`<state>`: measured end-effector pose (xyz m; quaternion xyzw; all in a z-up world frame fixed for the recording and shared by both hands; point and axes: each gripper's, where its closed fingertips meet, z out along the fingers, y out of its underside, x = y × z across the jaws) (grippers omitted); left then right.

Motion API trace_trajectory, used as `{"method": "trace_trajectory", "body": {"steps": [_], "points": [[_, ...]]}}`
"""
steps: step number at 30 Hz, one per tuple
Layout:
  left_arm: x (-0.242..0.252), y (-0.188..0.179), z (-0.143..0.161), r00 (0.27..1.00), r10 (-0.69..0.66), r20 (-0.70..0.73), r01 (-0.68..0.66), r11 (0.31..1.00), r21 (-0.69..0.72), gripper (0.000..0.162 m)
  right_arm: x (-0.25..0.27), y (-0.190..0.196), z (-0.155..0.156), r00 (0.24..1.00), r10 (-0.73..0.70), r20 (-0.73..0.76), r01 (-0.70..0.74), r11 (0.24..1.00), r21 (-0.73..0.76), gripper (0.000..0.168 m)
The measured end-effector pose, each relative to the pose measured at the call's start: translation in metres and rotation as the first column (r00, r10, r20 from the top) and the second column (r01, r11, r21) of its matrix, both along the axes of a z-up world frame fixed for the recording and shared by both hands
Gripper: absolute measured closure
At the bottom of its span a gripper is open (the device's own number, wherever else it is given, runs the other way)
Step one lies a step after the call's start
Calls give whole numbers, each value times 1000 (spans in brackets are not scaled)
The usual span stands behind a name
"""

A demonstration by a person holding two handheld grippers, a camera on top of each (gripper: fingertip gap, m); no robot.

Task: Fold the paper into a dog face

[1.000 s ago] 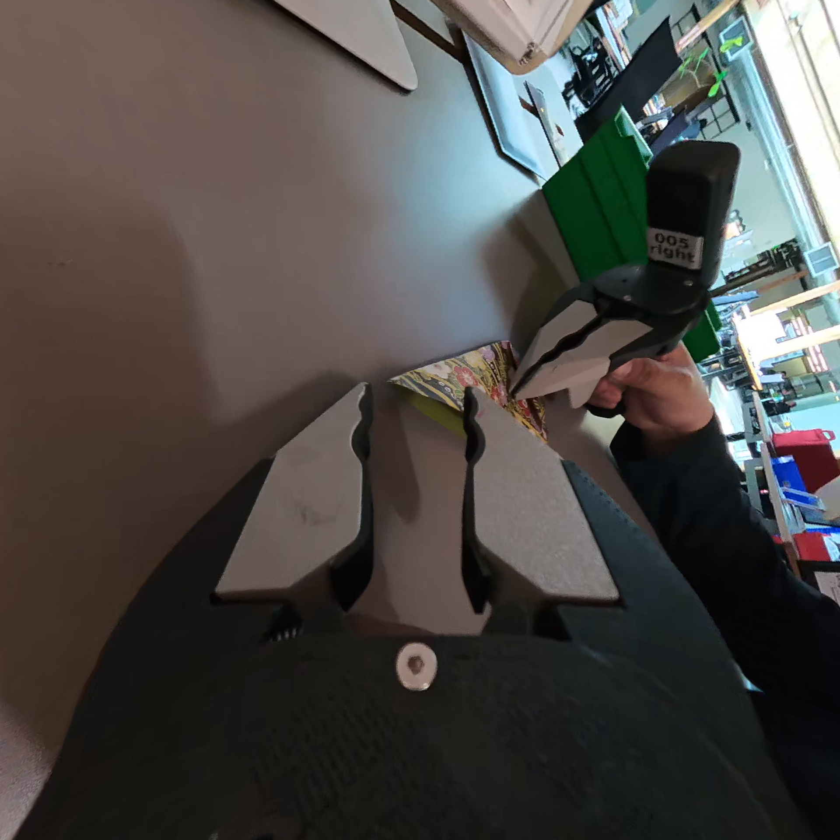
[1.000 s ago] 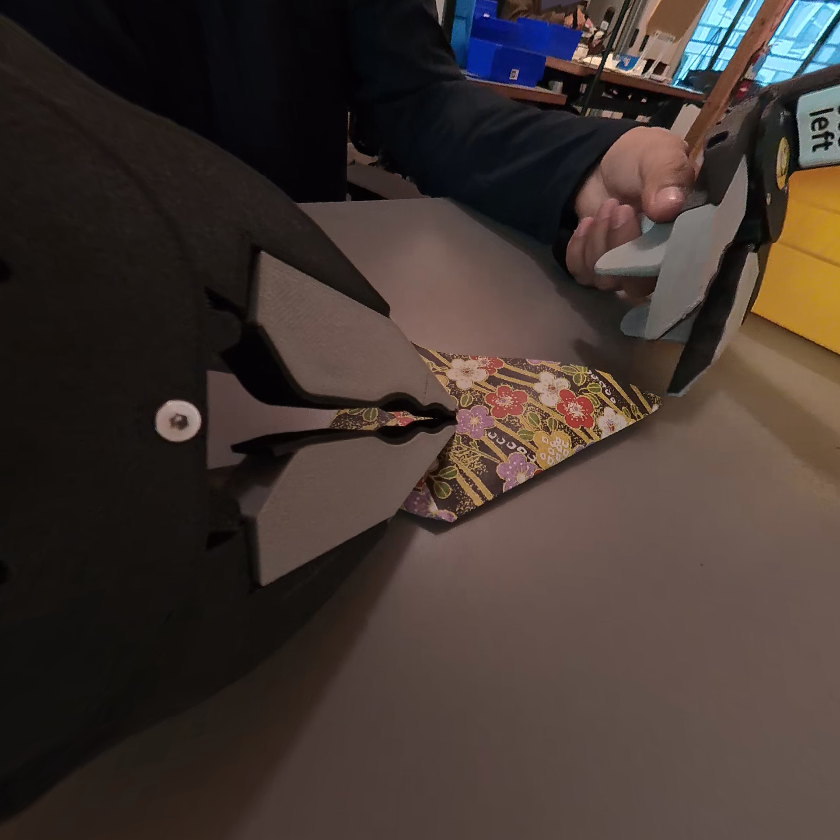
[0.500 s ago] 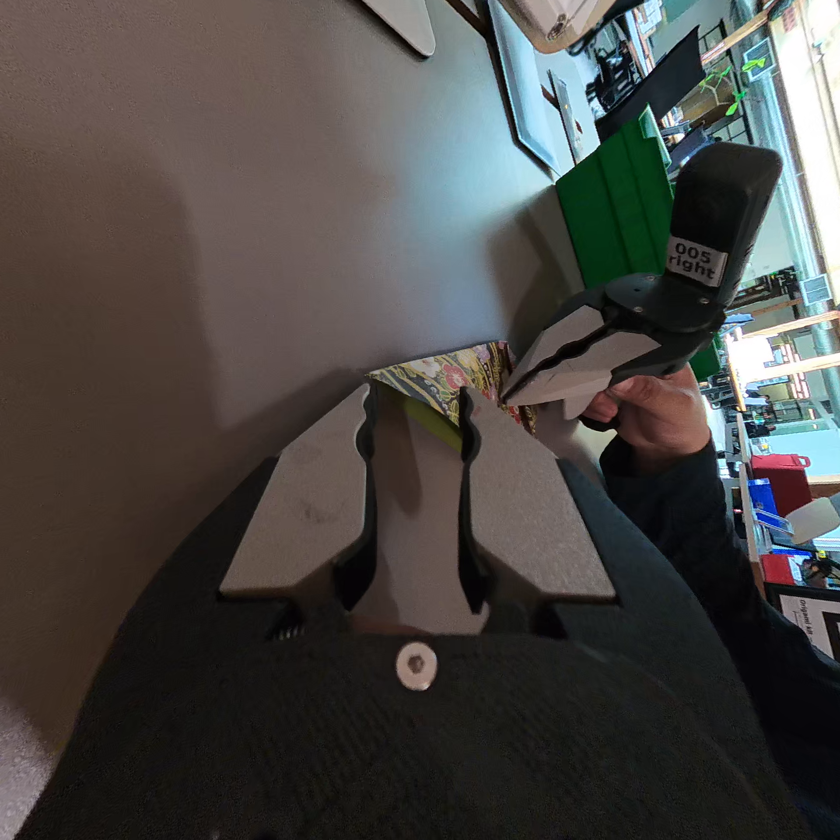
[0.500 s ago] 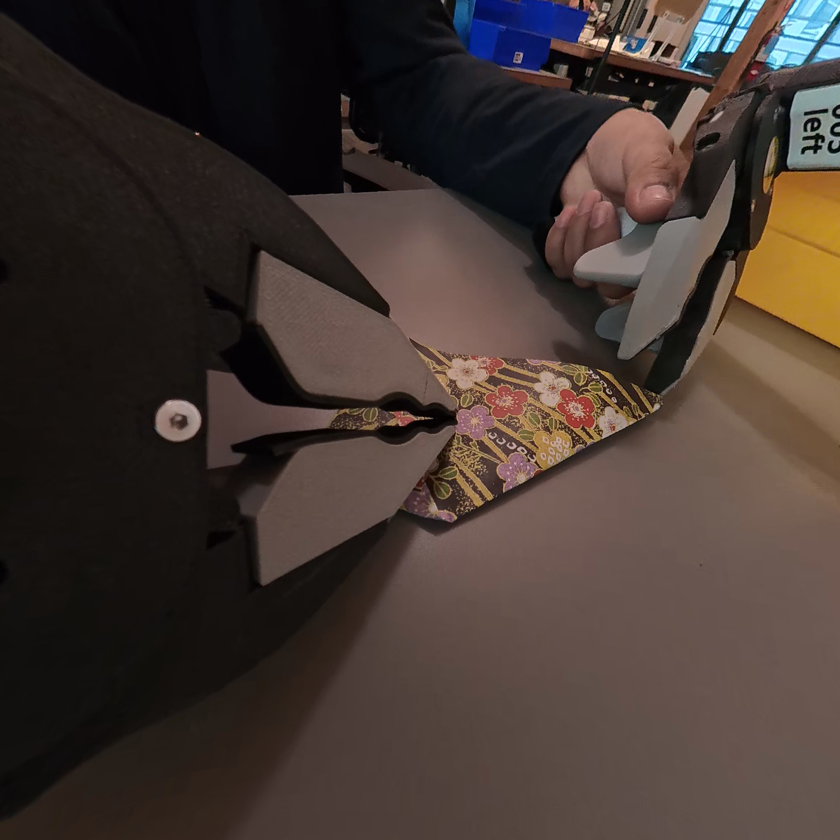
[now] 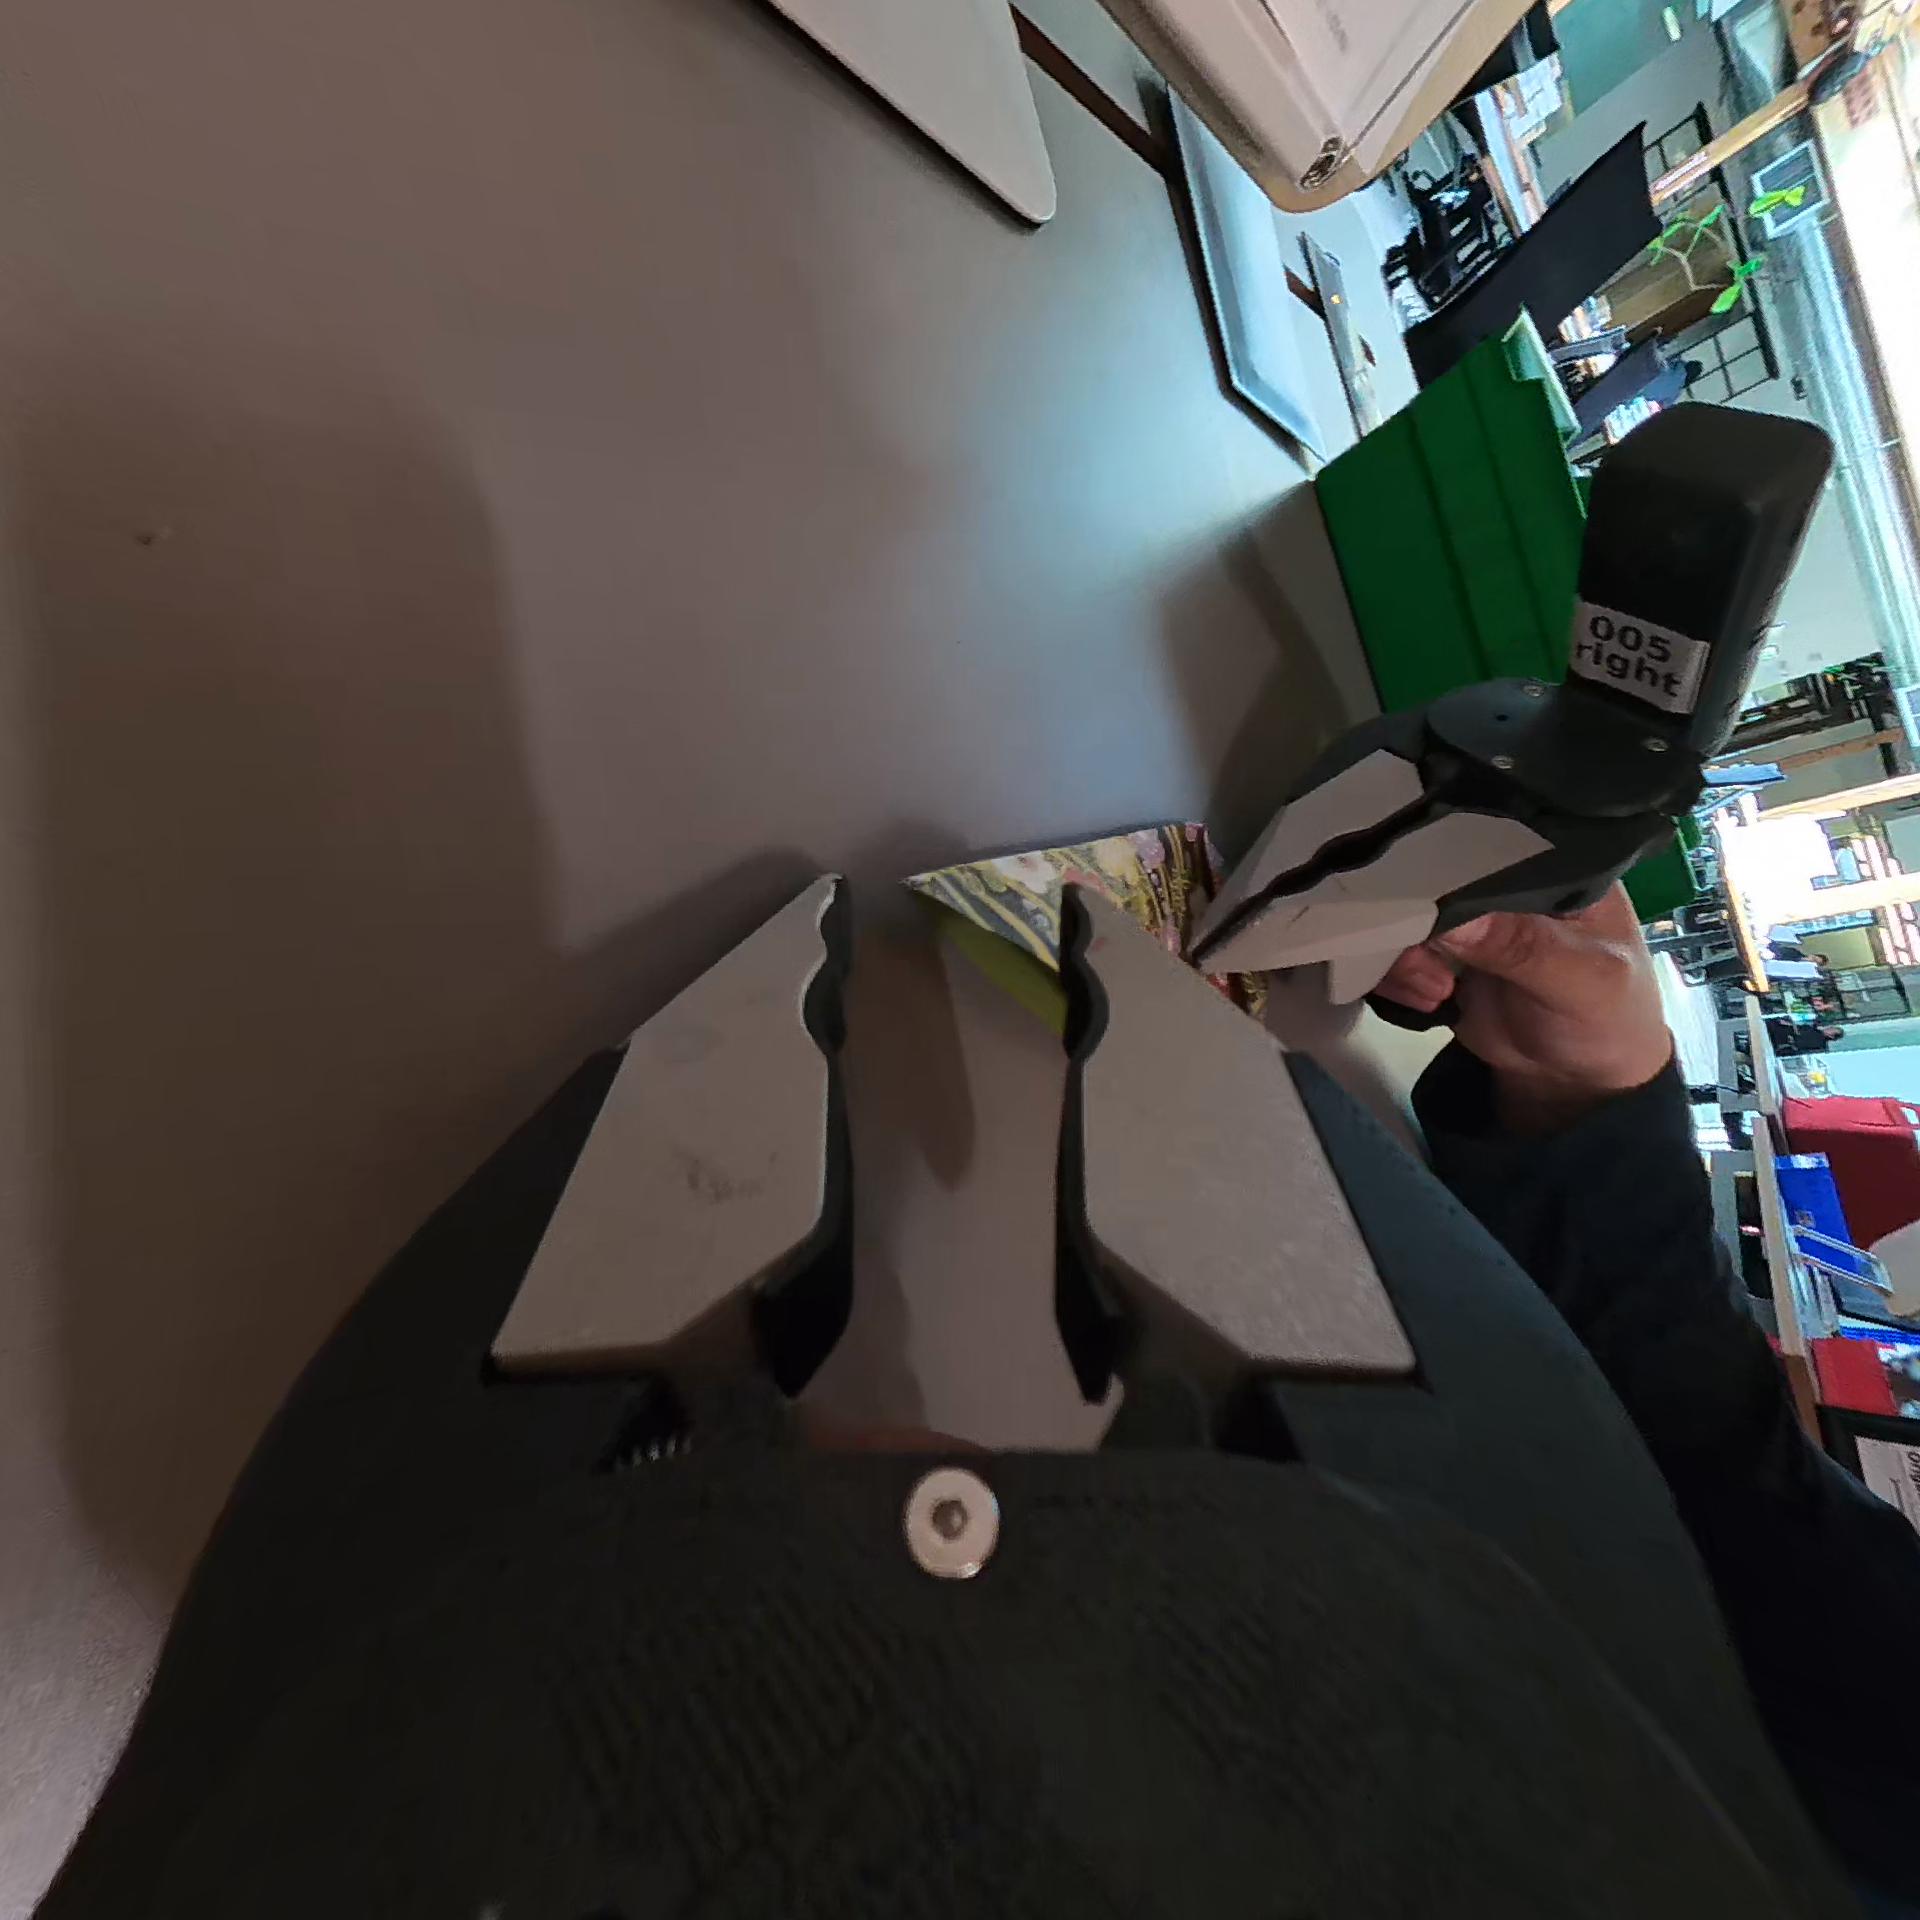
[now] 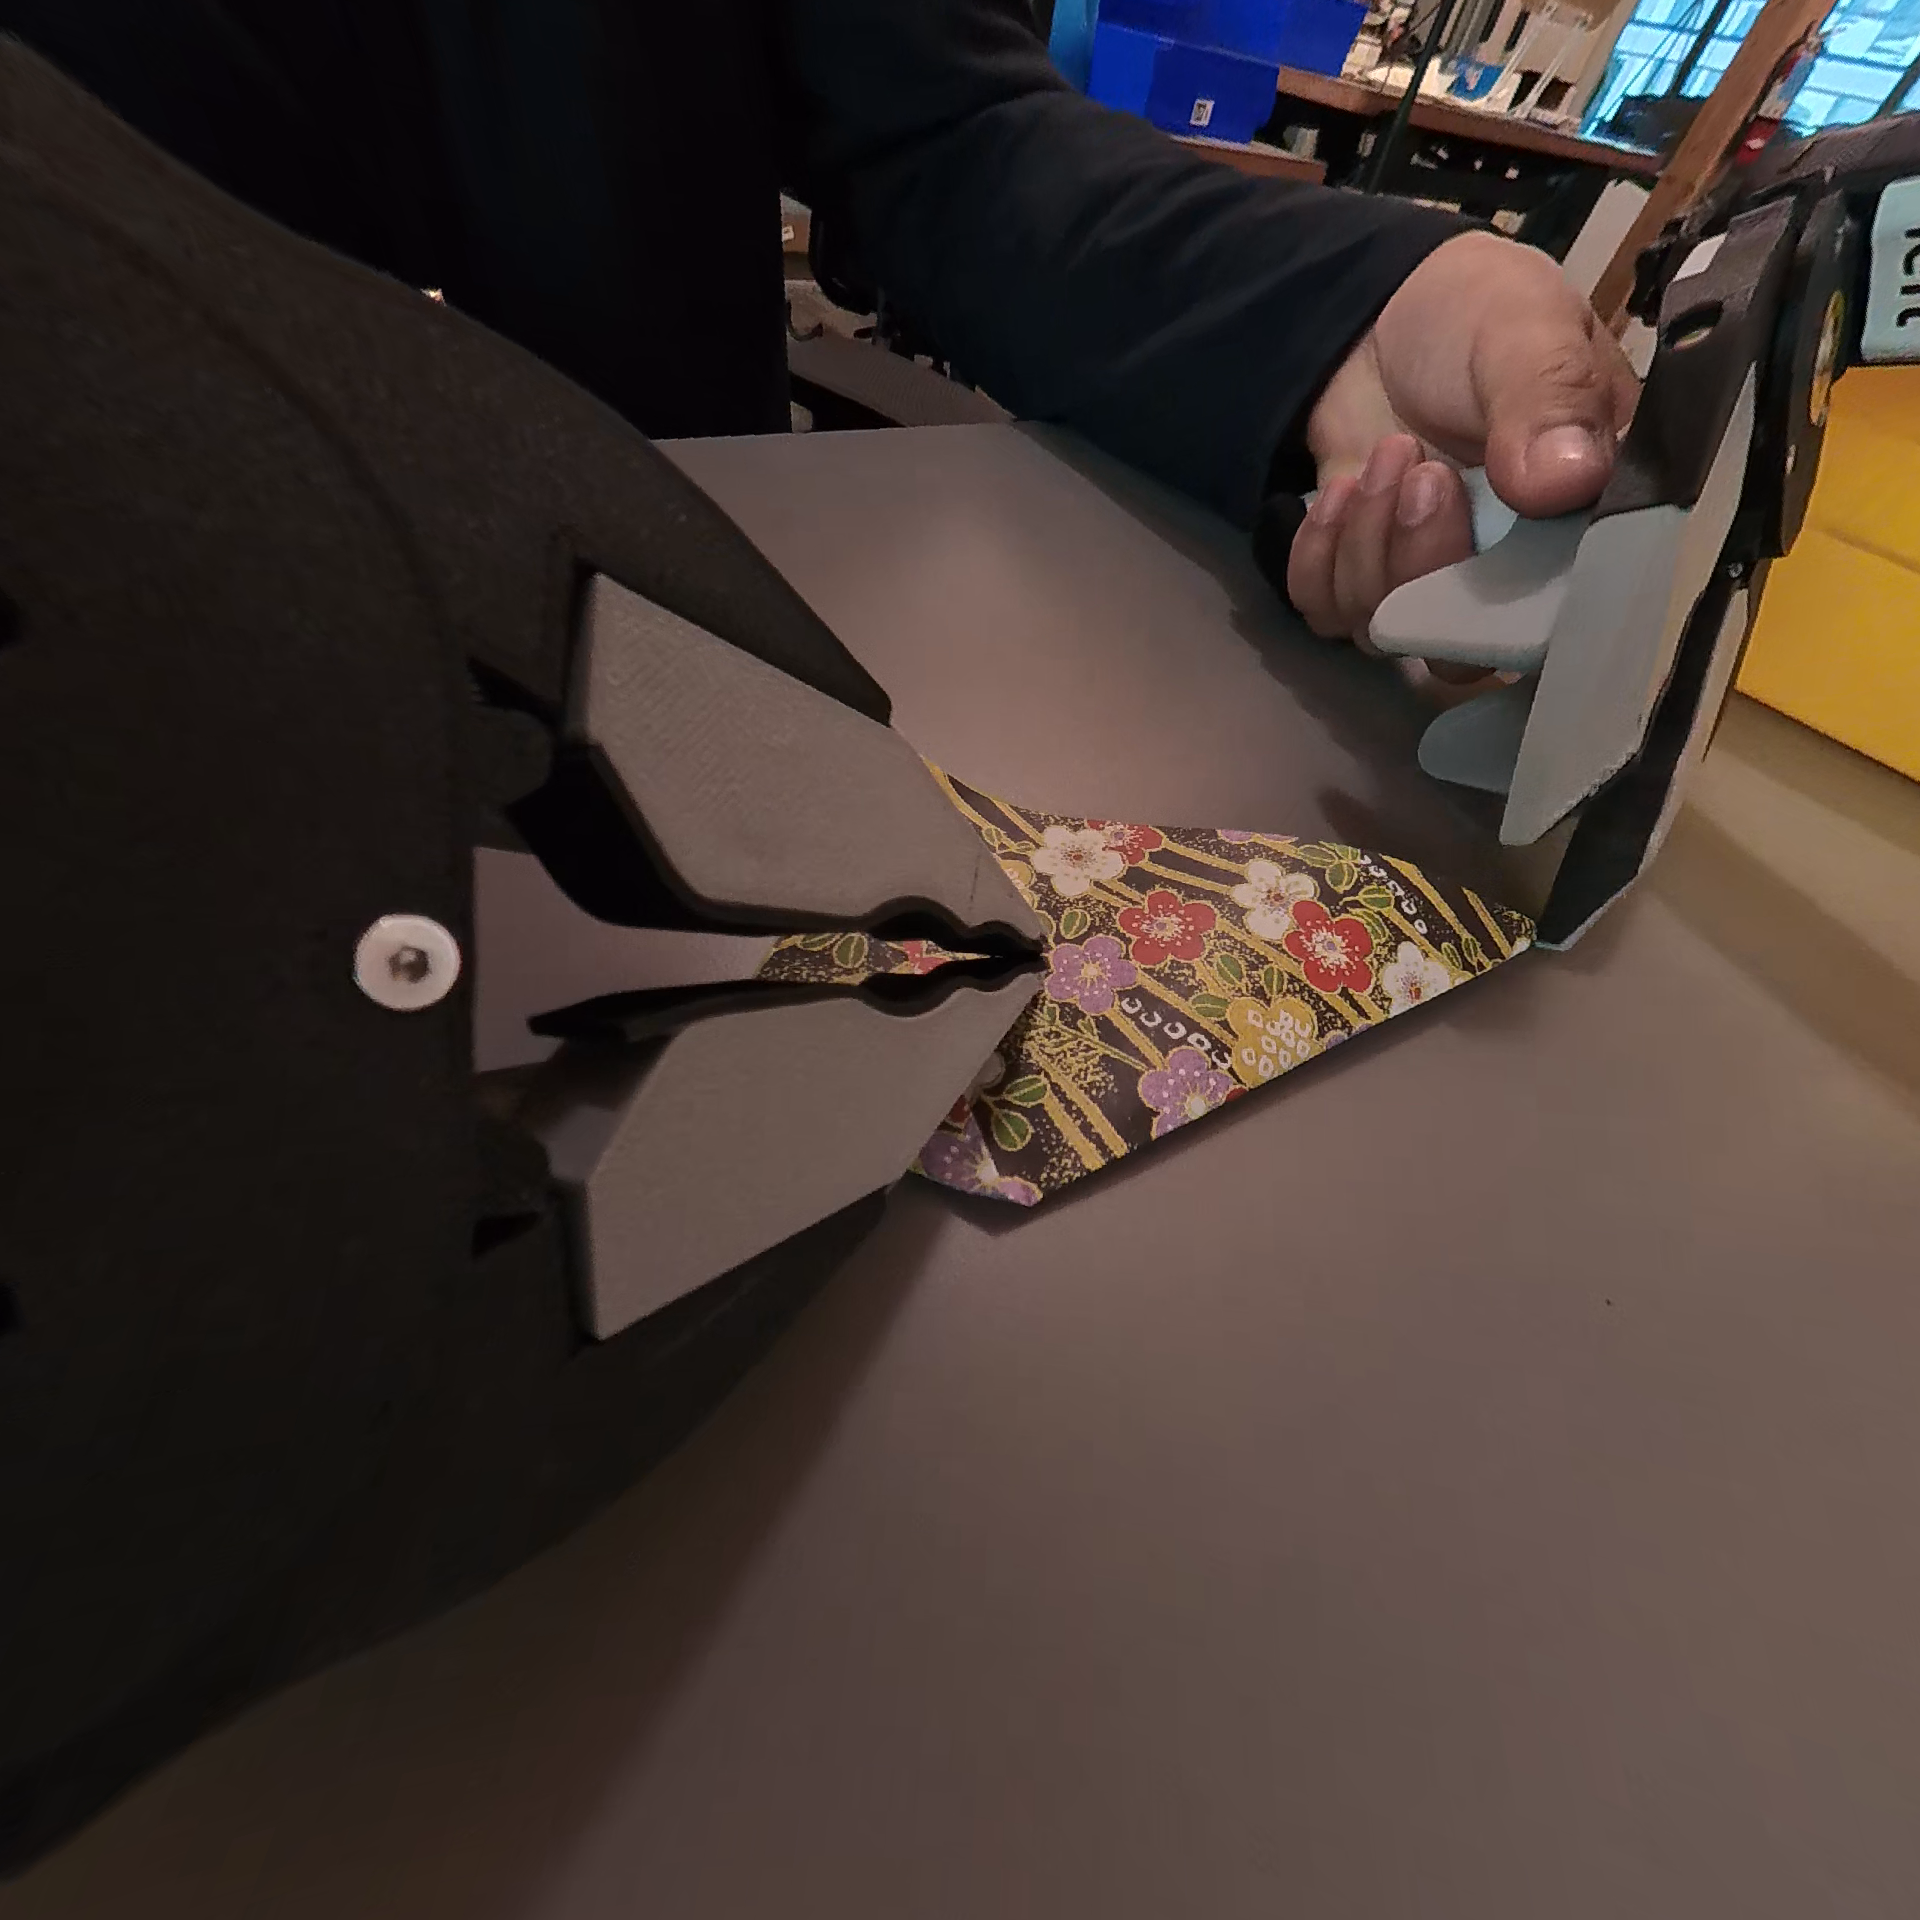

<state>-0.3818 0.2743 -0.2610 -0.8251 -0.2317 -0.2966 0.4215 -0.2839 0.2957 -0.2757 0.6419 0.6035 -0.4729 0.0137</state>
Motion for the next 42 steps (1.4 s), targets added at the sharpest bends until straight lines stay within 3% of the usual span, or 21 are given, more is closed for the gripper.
{"method": "trace_trajectory", "body": {"steps": [24,26,29,42], "points": [[20,5,-1,992,-123,2,123,992,4,129,0,0,0,1000,1,-4,-1,1000,-4,168],[19,5,-2,993,-120,3,120,993,1,133,0,0,1,1000,0,-3,0,1000,-10,168],[20,5,-3,992,-127,-15,127,992,-3,162,1,0,0,1000,1,-2,-1,1000,-7,168],[22,4,-2,984,-160,-72,161,987,2,162,1,0,0,1000,4,-2,-3,1000,10,168]]}}
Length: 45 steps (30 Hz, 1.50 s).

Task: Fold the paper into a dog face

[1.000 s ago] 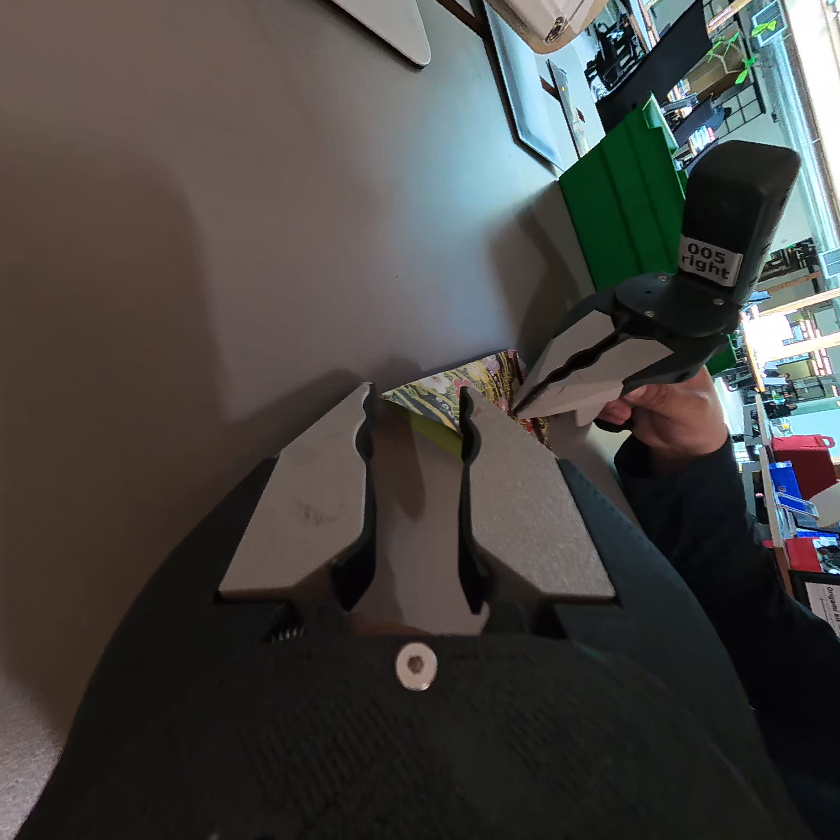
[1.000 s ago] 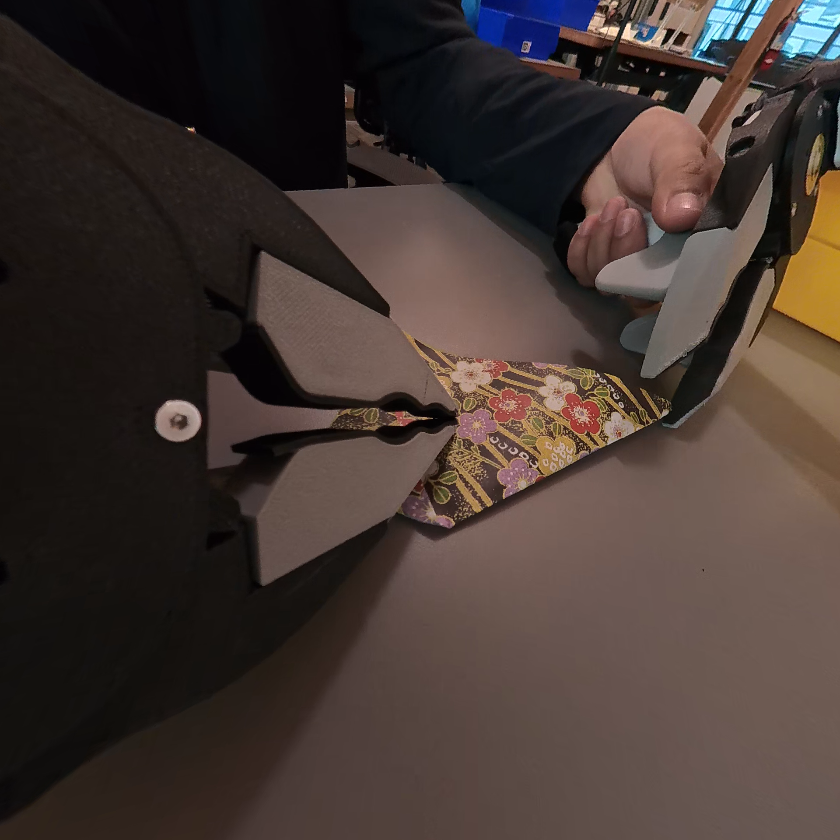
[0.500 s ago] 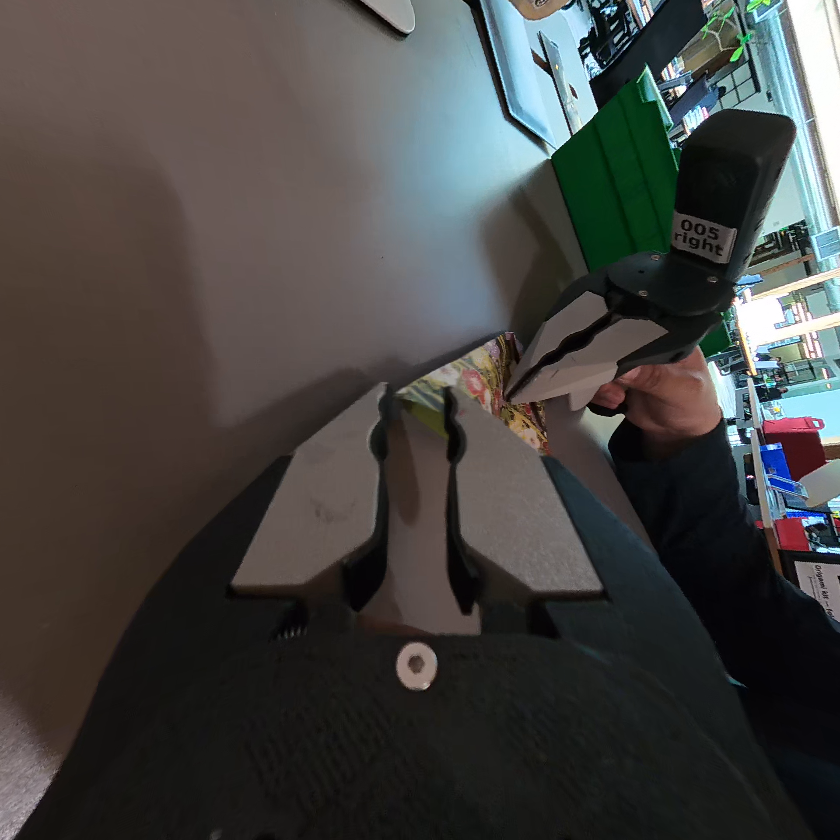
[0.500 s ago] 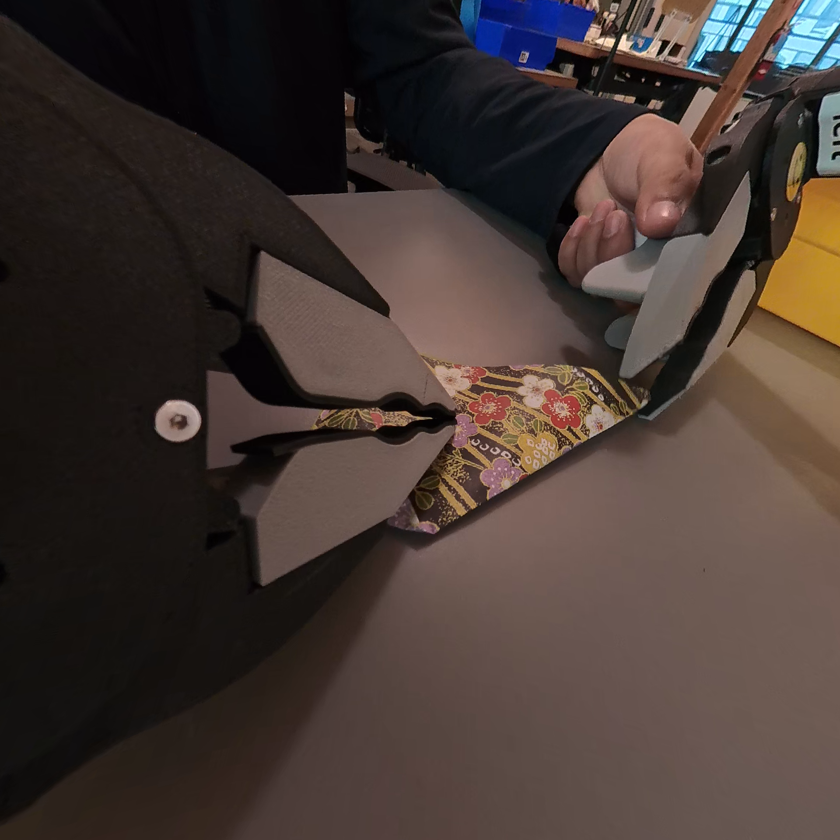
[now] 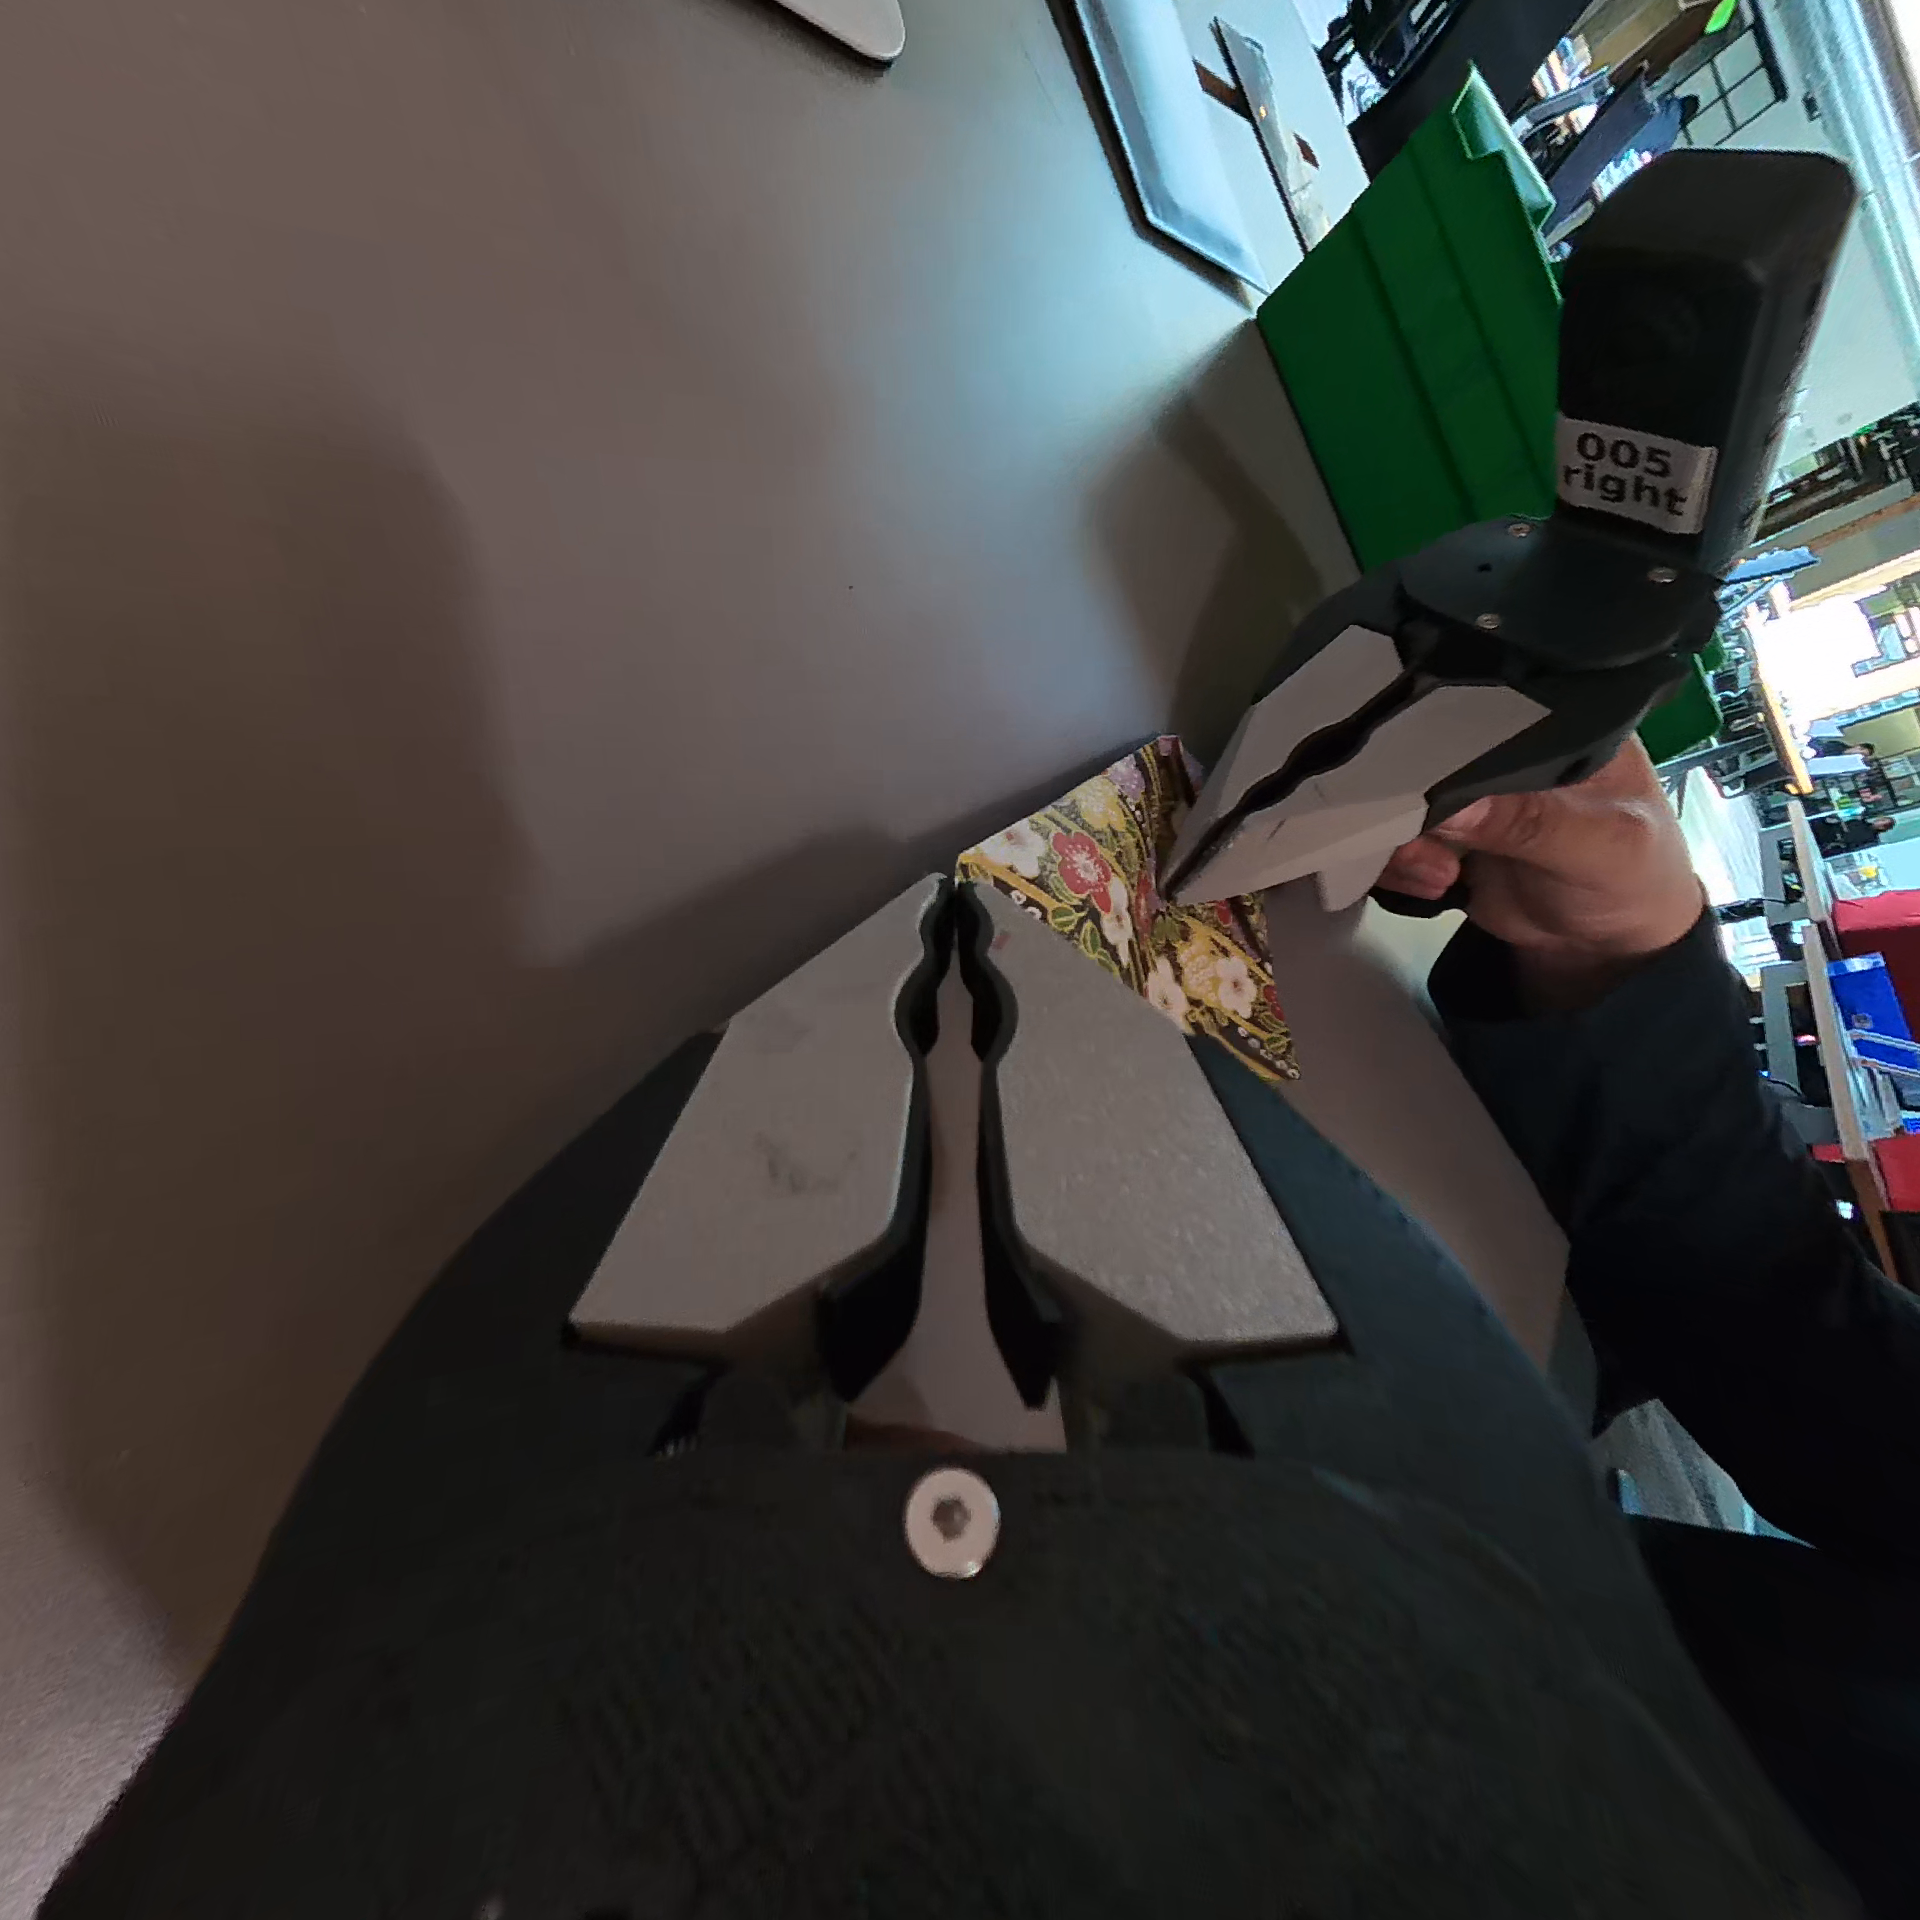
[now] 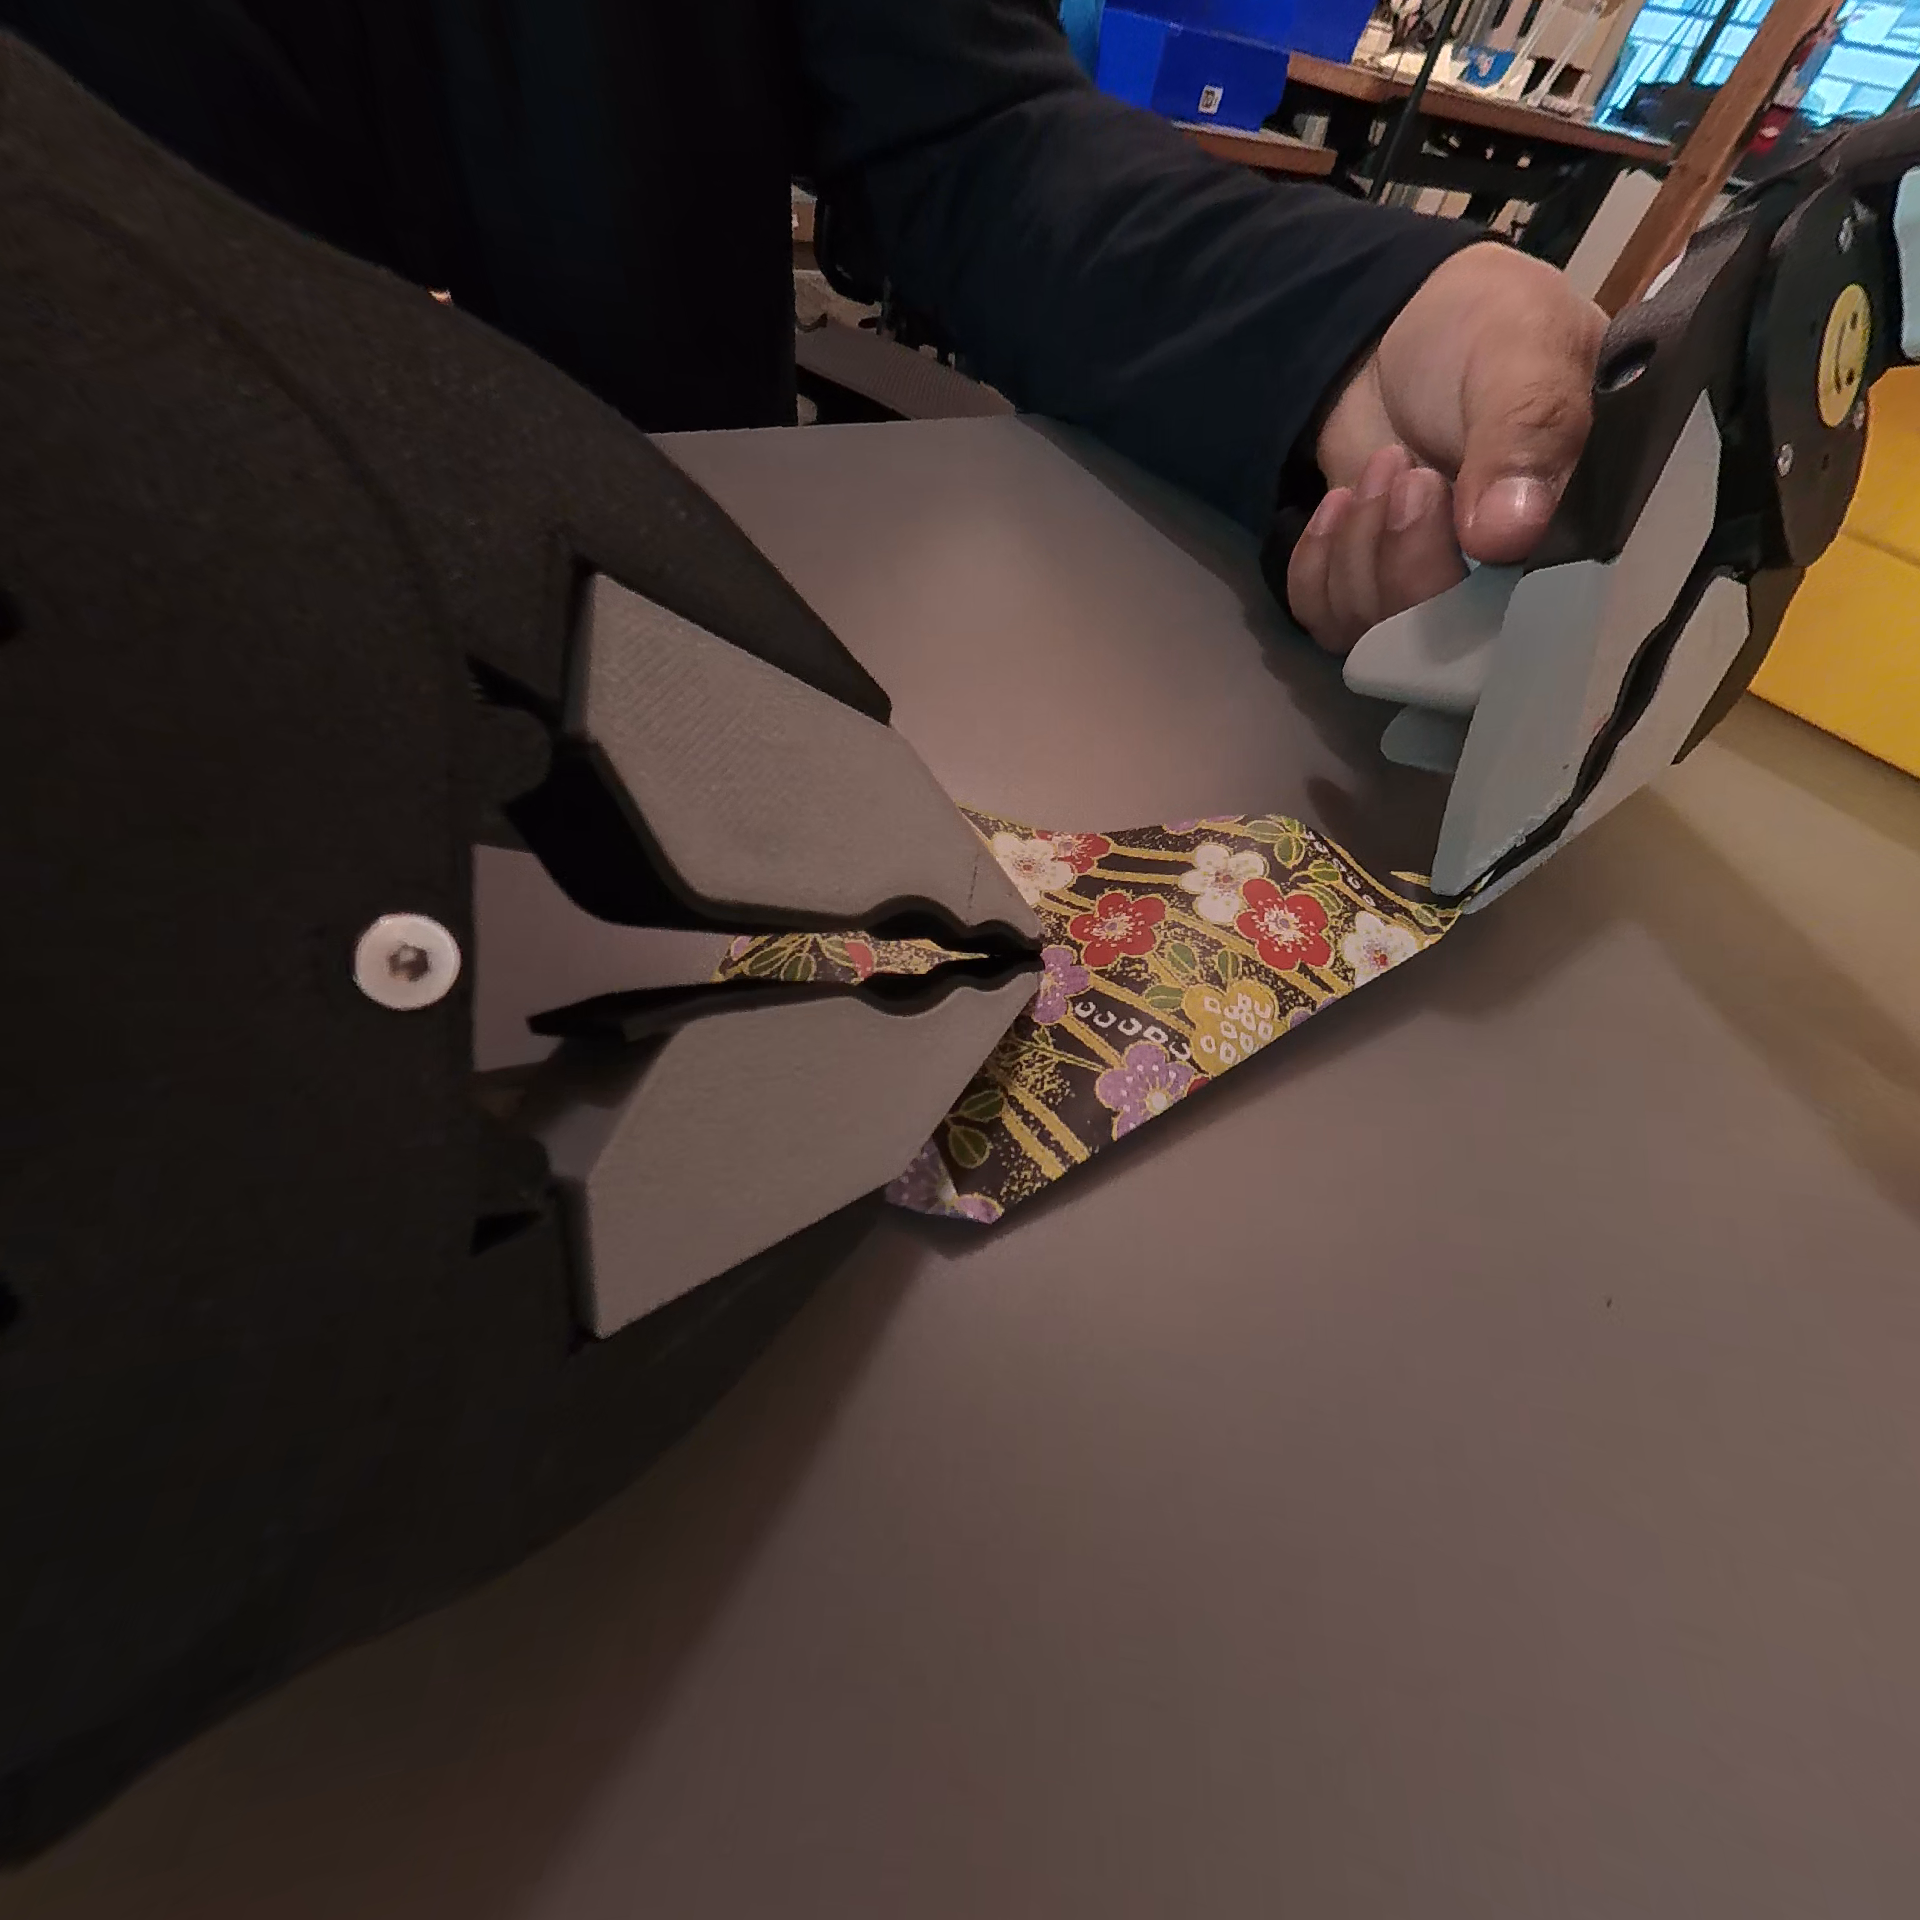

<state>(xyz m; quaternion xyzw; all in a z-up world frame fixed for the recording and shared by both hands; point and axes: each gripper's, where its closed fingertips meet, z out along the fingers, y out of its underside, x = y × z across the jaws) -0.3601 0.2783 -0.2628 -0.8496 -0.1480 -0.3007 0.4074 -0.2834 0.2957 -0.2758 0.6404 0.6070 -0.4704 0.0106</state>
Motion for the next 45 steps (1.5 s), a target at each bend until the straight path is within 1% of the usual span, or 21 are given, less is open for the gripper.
{"method": "trace_trajectory", "body": {"steps": [4,7,14,18,20,23,29,32,35,38,42,45], "points": [[1,-1,-2,1000,-18,-25,18,1000,-7,162,-2,2,2,1000,-12,-13,12,1000,7,168],[3,-2,-2,998,-39,-46,39,999,-8,162,-7,-2,10,999,-12,-50,12,1000,1,168],[6,-2,-1,995,-74,-72,75,997,3,162,-30,-25,30,993,24,-114,-26,1000,-14,168],[6,-2,2,995,-75,-65,76,997,20,162,-37,-27,5,999,42,-17,-41,996,80,168],[6,-2,3,995,-79,-66,81,996,29,162,-39,-28,0,999,40,-4,-39,996,82,168],[7,-2,5,993,-87,-76,90,995,39,162,-40,-27,-1,1000,27,-4,-27,998,60,168],[13,-1,17,991,-101,-92,109,990,88,162,-40,-25,2,1000,4,-17,-5,999,-35,168],[13,0,17,988,-97,-119,108,990,86,162,-40,-26,2,1000,10,-18,-11,1000,-12,168],[9,0,10,982,-93,-164,104,993,57,162,-37,-28,2,999,34,-19,-34,999,37,168],[6,0,6,980,-88,-180,98,994,45,162,-34,-26,2,999,31,-8,-30,999,35,168],[2,0,7,982,-76,-175,86,995,49,162,-31,-24,4,1000,18,-8,-18,999,-42,168],[3,0,10,982,-74,-172,86,994,61,162,-30,-28,2,999,38,9,-37,996,-77,168]]}}
